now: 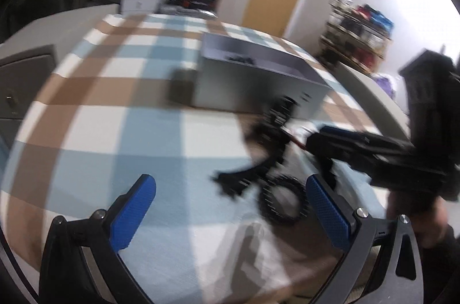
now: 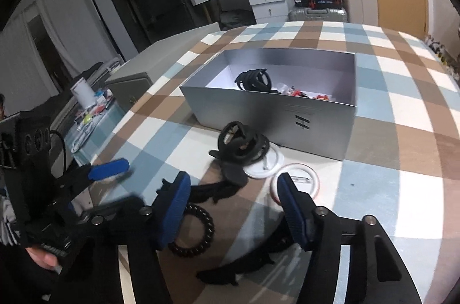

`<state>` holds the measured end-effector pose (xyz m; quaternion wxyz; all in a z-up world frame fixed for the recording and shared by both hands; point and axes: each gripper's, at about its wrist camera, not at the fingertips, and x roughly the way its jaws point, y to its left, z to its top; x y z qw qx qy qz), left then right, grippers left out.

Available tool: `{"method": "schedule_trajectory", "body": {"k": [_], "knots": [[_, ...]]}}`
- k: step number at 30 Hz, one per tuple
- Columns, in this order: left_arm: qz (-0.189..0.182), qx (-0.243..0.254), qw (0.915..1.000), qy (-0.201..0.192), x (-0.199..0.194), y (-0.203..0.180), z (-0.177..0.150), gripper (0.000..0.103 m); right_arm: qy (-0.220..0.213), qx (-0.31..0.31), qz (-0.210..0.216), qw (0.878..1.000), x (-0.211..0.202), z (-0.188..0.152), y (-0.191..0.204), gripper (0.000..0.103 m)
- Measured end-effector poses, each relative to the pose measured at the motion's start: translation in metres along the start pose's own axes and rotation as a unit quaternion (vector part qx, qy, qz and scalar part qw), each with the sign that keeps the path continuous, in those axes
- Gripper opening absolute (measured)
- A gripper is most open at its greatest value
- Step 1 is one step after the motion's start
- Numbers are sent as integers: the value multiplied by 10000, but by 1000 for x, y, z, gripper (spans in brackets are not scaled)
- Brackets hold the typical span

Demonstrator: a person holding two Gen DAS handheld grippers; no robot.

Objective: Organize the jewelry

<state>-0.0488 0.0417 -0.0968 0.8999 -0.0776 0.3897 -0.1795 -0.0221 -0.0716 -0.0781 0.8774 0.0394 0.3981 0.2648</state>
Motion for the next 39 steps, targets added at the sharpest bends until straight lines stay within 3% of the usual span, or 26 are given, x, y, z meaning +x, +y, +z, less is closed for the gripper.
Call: {"method": "schedule_trajectory", "body": {"k": [4, 7, 13, 21, 23, 27, 29, 35, 39], "knots": [[-290, 462, 9984, 173, -1, -27, -5, 102, -87, 142, -127, 9998, -10, -8, -10, 56], [-241, 804, 9961, 254, 2, -44, -5, 101, -74, 156, -229, 9996, -15, -13, -13, 55], [-147, 793, 9951, 575, 18, -48, 0, 98, -113, 136, -321, 9993, -27, -27, -16, 55], [-22, 816, 9931, 845, 27, -42, 4, 73, -205, 102, -525, 9984, -38, -34, -20, 56], [77, 879, 9925, 850, 26, -42, 3, 59, -232, 136, -535, 9982, -39, -35, -21, 56], [129, 895, 9922, 863, 25, -40, 3, 44, -231, 184, -519, 9982, -39, -37, -22, 56], [246, 966, 9912, 875, 25, -42, 2, 28, -222, 184, -517, 9982, -38, -37, -22, 56], [389, 1052, 9898, 882, 25, -42, 0, 11, -252, 192, -464, 9984, -38, -38, -19, 56], [433, 1066, 9888, 948, 25, -44, 1, 6, -292, 211, -452, 9983, -39, -39, -18, 56]]}}
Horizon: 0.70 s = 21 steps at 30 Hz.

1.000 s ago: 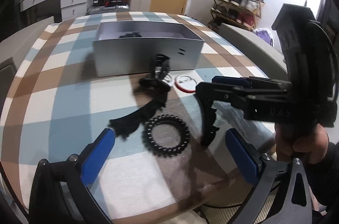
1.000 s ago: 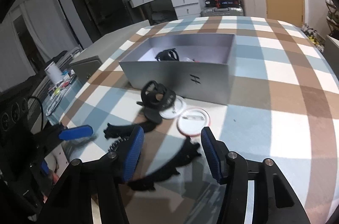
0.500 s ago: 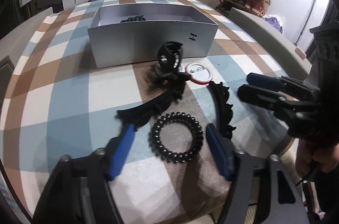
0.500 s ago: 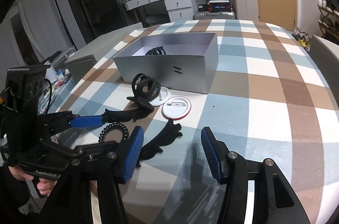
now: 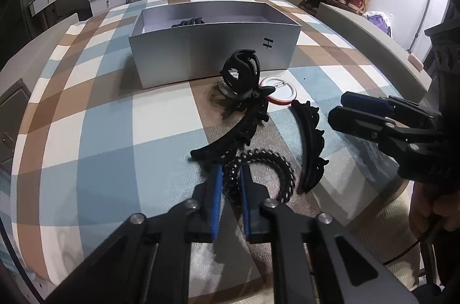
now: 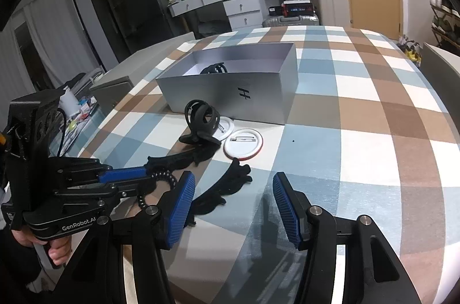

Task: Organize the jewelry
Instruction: 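Grasp the black spiral hair tie with the left gripper and lift it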

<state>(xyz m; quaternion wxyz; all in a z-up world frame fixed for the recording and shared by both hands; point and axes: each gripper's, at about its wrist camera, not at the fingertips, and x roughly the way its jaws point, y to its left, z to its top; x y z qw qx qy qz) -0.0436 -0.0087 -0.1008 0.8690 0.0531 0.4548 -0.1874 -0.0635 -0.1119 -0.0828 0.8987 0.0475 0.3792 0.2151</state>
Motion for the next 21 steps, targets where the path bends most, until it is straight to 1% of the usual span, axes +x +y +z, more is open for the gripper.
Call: {"method": "schedule_trajectory", "body": {"k": [3, 5, 10, 15, 16, 17, 19, 21], "knots": [[233, 204, 9995, -16, 0, -8, -1, 5, -12, 13, -22, 10000, -1, -1, 0, 56], [267, 241, 9994, -18, -1, -9, -2, 5, -1, 30, -25, 10000, -2, -2, 0, 56], [211, 144, 9997, -50, -8, -5, -3, 5, -24, 104, 2, 9999, -4, -3, -1, 56], [-1, 34, 10000, -68, -15, -1, -3, 5, -21, 147, 45, 9999, -4, -3, -1, 56], [31, 33, 10000, -84, -14, 0, -3, 5, -5, 160, 58, 9999, -4, -3, 0, 56], [60, 40, 10000, -55, -12, 1, -3, 5, 7, 169, 76, 9998, -3, -4, 0, 56], [9, -16, 9998, 192, -3, 3, -4, 5, 21, 170, 85, 9998, -3, -5, 1, 56], [-146, -173, 9995, 218, -4, 7, -6, 5, 25, 167, 91, 9998, -3, -5, 2, 56]]}}
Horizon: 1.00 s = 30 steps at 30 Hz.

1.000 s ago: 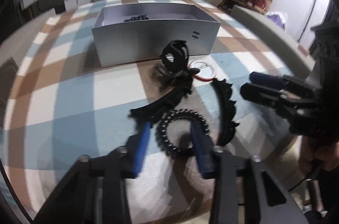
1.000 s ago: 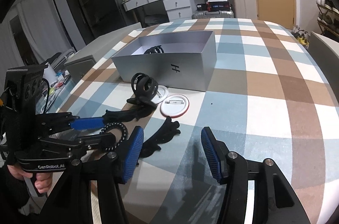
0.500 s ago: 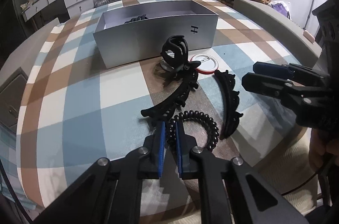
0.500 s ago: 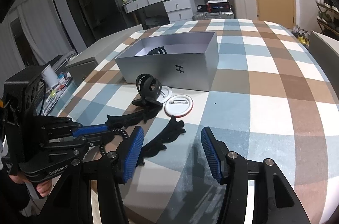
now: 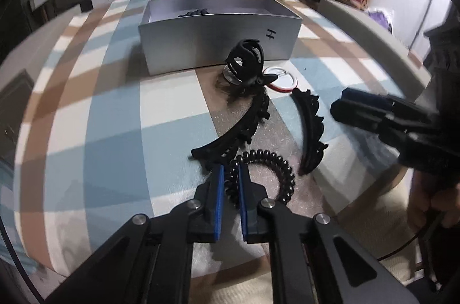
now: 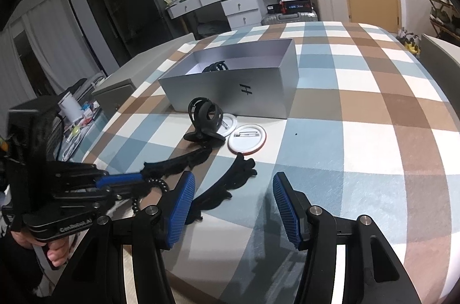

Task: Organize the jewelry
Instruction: 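Grasp the black spiral hair tie with the left gripper and lift it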

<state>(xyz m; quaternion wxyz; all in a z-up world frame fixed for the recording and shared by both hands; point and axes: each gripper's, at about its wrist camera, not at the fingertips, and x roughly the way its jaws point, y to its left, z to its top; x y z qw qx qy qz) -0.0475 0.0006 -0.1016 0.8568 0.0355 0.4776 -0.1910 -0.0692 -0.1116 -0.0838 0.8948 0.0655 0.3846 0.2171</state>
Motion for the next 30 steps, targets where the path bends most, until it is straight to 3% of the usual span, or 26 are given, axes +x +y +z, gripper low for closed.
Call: {"method": "schedule_trajectory", "body": {"k": [6, 11, 15, 17, 22, 30], "knots": [[8, 74, 9995, 299, -1, -7, 2, 11, -40, 4, 12, 10000, -2, 0, 1, 56], [415, 492, 9964, 545, 3, -23, 4, 13, -31, 21, 46, 10000, -2, 1, 1, 56], [466, 563, 9953, 629, 4, -22, 5, 11, 30, 22, 87, 10000, -1, 0, 1, 56], [471, 601, 9951, 623, 3, -22, 3, 5, 180, 61, 129, 9997, 3, 1, 0, 56], [511, 697, 9951, 490, -4, -22, -3, 5, 544, 276, 346, 9975, 16, -2, -1, 57], [575, 488, 9970, 147, -21, -11, 1, 5, 600, -47, 119, 9981, 23, 0, 16, 55]]}}
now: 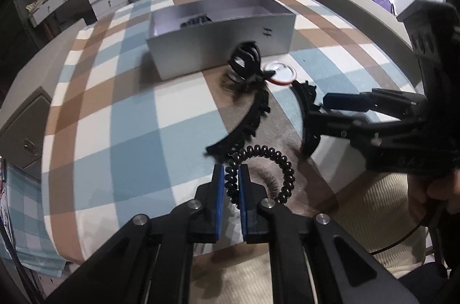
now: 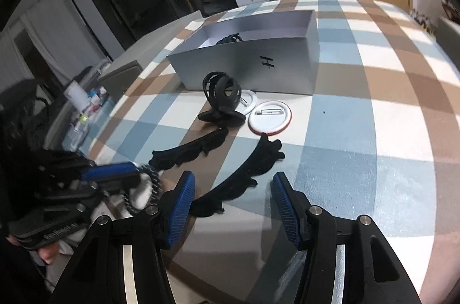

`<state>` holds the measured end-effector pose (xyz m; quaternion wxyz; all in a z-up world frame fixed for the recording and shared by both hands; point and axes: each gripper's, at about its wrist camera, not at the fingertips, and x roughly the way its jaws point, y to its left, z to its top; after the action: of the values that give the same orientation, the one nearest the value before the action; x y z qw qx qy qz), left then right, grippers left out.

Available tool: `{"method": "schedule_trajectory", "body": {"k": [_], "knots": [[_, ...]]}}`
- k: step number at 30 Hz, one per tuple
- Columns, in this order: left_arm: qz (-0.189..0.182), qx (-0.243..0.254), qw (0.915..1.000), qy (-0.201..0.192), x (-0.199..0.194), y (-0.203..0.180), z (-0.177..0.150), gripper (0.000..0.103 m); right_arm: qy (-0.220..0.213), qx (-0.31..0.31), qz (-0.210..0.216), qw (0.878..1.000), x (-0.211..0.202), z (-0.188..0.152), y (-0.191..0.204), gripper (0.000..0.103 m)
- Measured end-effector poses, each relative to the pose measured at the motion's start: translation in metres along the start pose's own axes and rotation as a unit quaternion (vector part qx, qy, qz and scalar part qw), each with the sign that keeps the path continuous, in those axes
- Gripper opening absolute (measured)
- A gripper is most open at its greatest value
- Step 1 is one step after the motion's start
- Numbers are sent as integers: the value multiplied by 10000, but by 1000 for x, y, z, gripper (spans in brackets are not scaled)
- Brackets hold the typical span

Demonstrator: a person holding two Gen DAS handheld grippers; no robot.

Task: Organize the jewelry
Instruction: 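Grasp the black spiral hair tie with the left gripper and lift it, then grasp a black claw clip with the right gripper while the left holds the hair tie, then carry the hair tie and clip into the silver box and open both grippers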

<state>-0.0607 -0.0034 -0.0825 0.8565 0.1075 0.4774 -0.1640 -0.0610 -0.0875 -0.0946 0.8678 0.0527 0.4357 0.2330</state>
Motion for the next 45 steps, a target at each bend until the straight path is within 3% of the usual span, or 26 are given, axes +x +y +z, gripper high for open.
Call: {"method": "schedule_trajectory", "body": {"k": [7, 10, 12, 13, 17, 19, 27, 34, 45], "knots": [[197, -258, 9989, -337, -6, 15, 6, 5, -59, -332, -503, 9982, 4, -3, 10, 40], [207, -480, 9977, -435, -6, 28, 11, 5, -132, -532, -710, 9960, 5, -4, 15, 39], [193, -601, 9967, -519, -7, 35, 14, 5, -136, -570, -755, 9954, 6, -4, 18, 38], [203, -635, 9962, -552, -8, 37, 16, 5, -113, -570, -717, 9957, 6, -4, 19, 33], [188, -746, 9947, -677, -11, 42, 21, 5, -86, -742, -921, 9929, 8, -2, 27, 32], [166, -777, 9943, -717, -12, 43, 23, 5, -114, -798, -979, 9919, 7, -2, 30, 25], [112, -811, 9933, -815, -15, 44, 29, 5, -184, -984, -1184, 9879, 6, 0, 39, 18], [11, -853, 9928, -846, -18, 44, 34, 5, -291, -970, -1173, 9879, 1, -1, 39, 11], [-19, -802, 9925, -920, -22, 39, 46, 5, -526, -721, -1002, 9910, -12, -1, 30, 11]]}}
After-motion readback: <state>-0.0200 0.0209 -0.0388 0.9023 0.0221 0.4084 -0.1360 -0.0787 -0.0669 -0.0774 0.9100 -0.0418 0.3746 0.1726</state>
